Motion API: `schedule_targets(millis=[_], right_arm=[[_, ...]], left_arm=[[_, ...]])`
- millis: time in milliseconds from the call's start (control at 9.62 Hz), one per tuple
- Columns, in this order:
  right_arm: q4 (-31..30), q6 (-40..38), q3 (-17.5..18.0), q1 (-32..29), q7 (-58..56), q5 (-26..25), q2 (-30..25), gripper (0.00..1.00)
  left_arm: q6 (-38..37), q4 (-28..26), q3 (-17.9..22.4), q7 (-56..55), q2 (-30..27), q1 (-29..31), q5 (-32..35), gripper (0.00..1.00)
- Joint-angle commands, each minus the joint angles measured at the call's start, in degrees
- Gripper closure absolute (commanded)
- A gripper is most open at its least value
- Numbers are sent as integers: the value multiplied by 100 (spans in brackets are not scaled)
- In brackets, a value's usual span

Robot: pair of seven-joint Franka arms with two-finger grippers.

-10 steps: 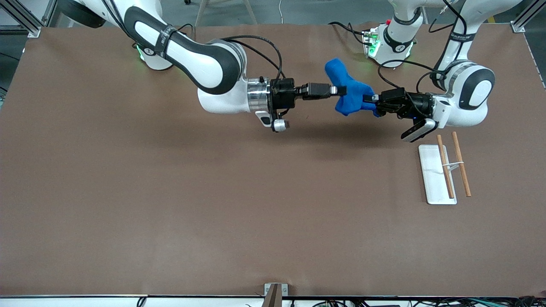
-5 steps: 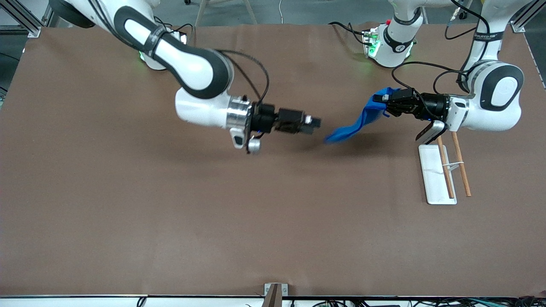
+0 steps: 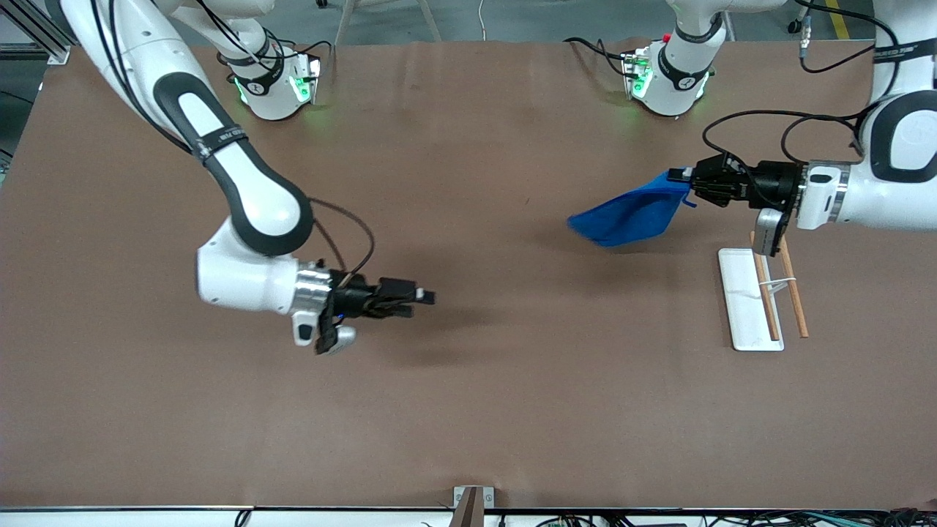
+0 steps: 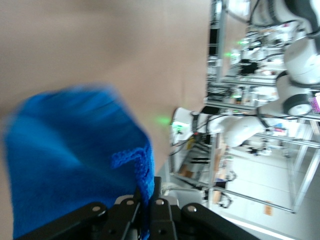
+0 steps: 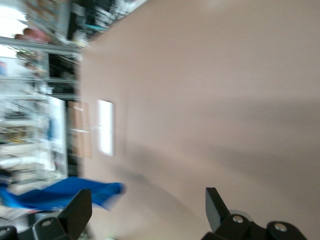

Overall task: Right arm passes towel to left arm to hang
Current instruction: 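Open the right gripper and pull the towel away with the left gripper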

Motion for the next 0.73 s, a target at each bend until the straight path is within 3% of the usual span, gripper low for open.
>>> schedule_targets(millis=[0,104,208,416,519,623], right_arm=[[186,-614,-387,75,1386,-2144,-561,0],[99,-738,-528,58,2071,-2930,-756,0],[37,-818,-799,75,2670,-3355,-941,0],[-17,-1203,-1388,84,2851,-4540,-1450,0],[1,-1658,-1617,49,2791,-5024,-1853,0],[10,-2158,-1767,40,2825,-5064,-2239,0]], left_arm=[[88,651,18,-293,349,-82,807,100],[97,853,18,-547,401,-108,1376,100],[115,995,18,-846,411,-186,1808,100],[334,1075,105,-1042,411,-135,2443,100],[439,1092,367,-1059,411,-152,2646,100],[623,1093,526,-1068,411,-135,2752,100]])
